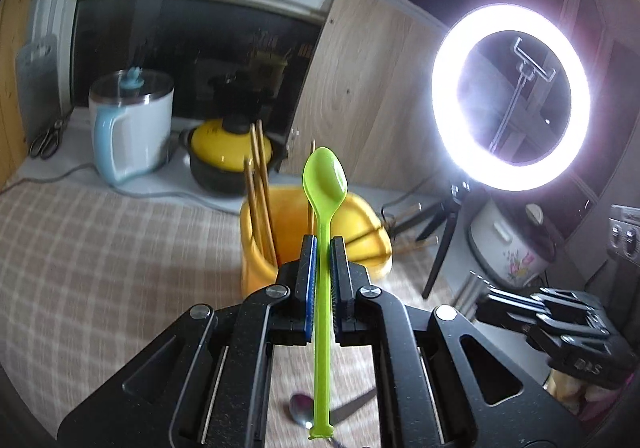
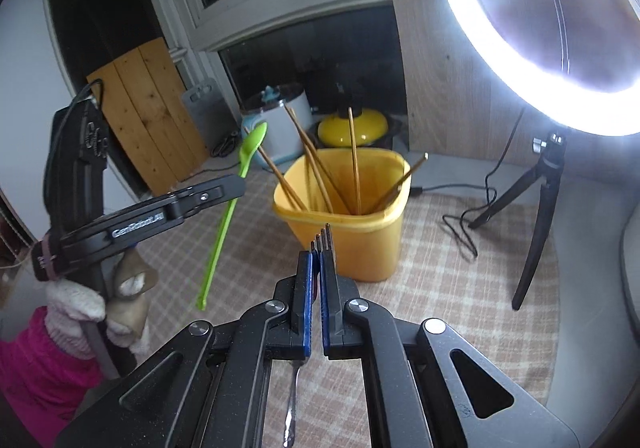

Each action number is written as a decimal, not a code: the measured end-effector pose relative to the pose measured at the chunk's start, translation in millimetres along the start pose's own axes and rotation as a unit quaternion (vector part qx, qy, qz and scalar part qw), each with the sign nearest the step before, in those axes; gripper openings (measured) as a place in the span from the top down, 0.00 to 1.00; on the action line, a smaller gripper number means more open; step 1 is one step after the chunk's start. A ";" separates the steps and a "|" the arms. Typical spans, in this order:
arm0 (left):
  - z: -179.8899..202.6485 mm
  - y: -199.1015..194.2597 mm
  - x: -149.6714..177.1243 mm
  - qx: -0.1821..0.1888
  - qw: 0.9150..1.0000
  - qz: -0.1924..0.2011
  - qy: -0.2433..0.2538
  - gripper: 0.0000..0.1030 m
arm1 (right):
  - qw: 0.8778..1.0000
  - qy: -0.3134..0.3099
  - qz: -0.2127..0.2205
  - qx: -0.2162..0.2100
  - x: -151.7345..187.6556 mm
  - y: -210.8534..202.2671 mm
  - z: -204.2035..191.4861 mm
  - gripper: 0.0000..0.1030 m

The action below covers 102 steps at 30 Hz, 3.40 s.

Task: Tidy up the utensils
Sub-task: 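Carry the green spoon and fork over the yellow bin and lower them in, then open both tools to drop the green spoon and fork into the bin, then move both open tools down to the metal spoon and clear plastic spoon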

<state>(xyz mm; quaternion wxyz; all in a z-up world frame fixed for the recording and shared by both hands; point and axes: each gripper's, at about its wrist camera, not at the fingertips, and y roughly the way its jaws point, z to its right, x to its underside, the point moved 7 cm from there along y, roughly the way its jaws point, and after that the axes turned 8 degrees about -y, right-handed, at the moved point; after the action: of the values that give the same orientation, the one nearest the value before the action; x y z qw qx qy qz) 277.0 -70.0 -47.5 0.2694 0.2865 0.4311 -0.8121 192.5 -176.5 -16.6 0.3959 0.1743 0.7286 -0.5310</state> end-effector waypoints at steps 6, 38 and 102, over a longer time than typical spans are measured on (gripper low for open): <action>0.5 16.8 -28.6 -0.002 1.000 0.023 0.003 0.96 | 0.999 -0.007 0.028 0.016 -21.6 -13.4 4.2 0.98; 12.7 75.9 -68.8 -0.025 0.993 0.099 0.051 0.96 | 0.991 -0.002 0.102 0.088 -99.8 -10.7 46.8 0.98; 18.1 -52.3 -2.6 -0.055 0.993 0.089 0.059 0.59 | 0.999 0.026 0.022 0.032 -8.3 -4.2 24.9 0.55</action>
<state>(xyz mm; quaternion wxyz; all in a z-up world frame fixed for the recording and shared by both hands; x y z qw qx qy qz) 238.7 -59.8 -8.8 0.3302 0.3561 0.4629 -0.7416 204.6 -199.4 -10.7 0.3831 0.2167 0.7172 -0.5403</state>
